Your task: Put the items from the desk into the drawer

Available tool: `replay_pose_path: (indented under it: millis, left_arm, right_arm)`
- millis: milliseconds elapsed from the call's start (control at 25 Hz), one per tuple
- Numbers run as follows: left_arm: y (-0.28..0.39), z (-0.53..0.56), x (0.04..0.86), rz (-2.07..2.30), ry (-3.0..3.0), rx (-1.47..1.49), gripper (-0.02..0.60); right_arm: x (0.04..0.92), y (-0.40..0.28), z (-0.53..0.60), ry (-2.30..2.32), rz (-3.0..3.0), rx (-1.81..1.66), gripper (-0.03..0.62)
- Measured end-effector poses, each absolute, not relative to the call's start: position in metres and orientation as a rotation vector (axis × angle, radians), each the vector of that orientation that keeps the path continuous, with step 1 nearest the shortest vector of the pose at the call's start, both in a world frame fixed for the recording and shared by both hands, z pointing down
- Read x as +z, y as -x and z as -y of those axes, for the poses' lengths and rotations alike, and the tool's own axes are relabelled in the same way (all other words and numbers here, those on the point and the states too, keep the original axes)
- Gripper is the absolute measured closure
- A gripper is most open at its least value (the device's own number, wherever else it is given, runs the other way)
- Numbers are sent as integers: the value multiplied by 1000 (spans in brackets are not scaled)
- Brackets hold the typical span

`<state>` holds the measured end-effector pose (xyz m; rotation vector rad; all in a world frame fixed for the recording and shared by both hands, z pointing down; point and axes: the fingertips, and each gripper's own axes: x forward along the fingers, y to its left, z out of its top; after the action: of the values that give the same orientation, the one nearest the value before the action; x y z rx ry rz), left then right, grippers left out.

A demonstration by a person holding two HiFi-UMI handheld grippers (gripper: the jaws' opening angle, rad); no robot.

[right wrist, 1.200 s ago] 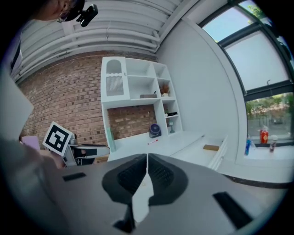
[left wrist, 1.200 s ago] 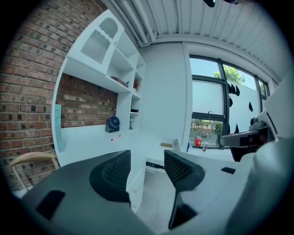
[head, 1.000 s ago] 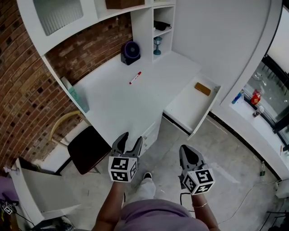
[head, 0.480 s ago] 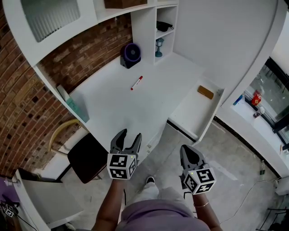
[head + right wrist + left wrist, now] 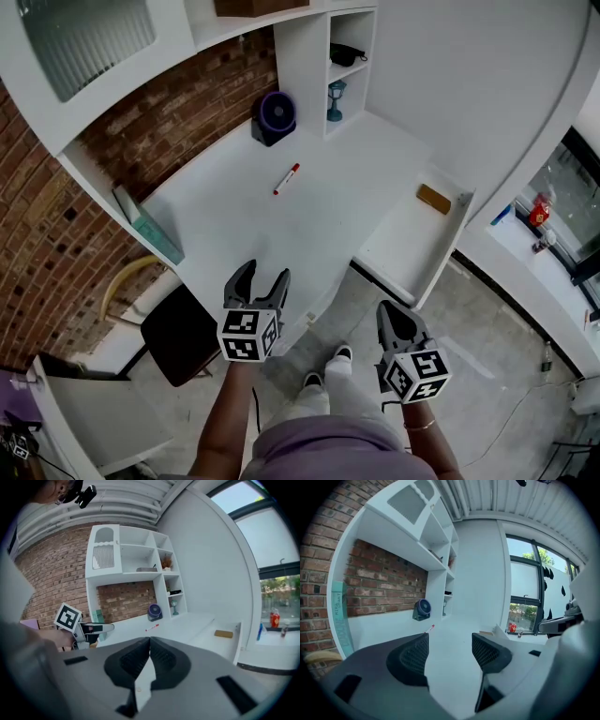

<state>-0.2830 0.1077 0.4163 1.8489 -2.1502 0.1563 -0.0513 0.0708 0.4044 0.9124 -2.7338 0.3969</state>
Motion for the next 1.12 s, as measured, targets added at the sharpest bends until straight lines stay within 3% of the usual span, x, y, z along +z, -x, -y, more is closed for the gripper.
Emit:
replay_pose_path:
  millis: [1120]
  left_arm:
    - [358, 45, 440, 2241, -1696, 348, 321]
  right_arm:
    - [402, 102, 91, -733, 2828, 415, 591]
